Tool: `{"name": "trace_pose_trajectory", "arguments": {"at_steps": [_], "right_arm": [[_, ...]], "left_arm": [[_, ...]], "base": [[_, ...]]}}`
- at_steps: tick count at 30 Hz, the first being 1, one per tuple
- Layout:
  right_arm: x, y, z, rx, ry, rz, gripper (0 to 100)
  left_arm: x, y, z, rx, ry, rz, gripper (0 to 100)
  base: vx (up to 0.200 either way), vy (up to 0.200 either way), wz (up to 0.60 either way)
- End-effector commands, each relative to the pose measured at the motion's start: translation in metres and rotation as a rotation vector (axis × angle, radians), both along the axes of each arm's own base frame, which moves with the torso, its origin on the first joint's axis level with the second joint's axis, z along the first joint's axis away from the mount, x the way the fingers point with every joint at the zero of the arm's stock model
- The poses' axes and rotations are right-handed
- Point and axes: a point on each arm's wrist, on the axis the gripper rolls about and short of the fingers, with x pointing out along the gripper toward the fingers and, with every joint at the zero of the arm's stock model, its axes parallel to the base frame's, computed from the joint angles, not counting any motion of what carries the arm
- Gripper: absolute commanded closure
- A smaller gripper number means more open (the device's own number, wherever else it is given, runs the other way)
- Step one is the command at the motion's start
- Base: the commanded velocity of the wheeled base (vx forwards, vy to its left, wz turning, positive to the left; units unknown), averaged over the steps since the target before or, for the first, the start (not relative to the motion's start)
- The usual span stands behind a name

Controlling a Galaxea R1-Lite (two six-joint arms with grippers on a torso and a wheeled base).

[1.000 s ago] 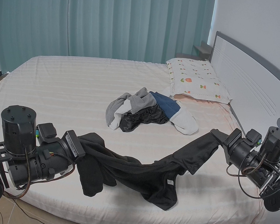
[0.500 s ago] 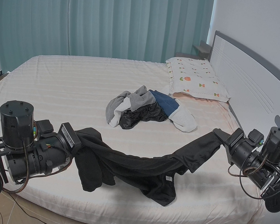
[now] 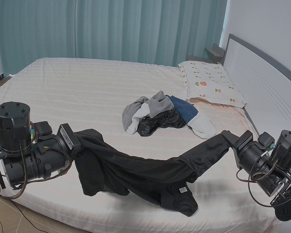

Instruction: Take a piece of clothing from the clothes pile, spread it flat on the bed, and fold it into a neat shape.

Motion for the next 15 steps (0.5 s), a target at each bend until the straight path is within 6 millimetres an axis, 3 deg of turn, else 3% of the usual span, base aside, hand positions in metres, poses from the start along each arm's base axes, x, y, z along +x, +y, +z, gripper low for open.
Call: {"name": "trace_pose_trajectory", "arguments": {"at_steps": [1,15], "right_arm": [[0.0039,0.0037,0.0022,-0.01,-0.016,-0.053,100],[0.001,0.0066,0.0086,-0.065,-0.059,-0.107,100]], "left_arm": [[-0.0045,0.0027,0.0071,-0.015,-0.028,0.001,100],[-0.0062,0.0075,0.0088,-0.014,-0.037,0.023,100]], "base": [[0.0,0.2,0.0],[0.0,0.2,0.0]]}}
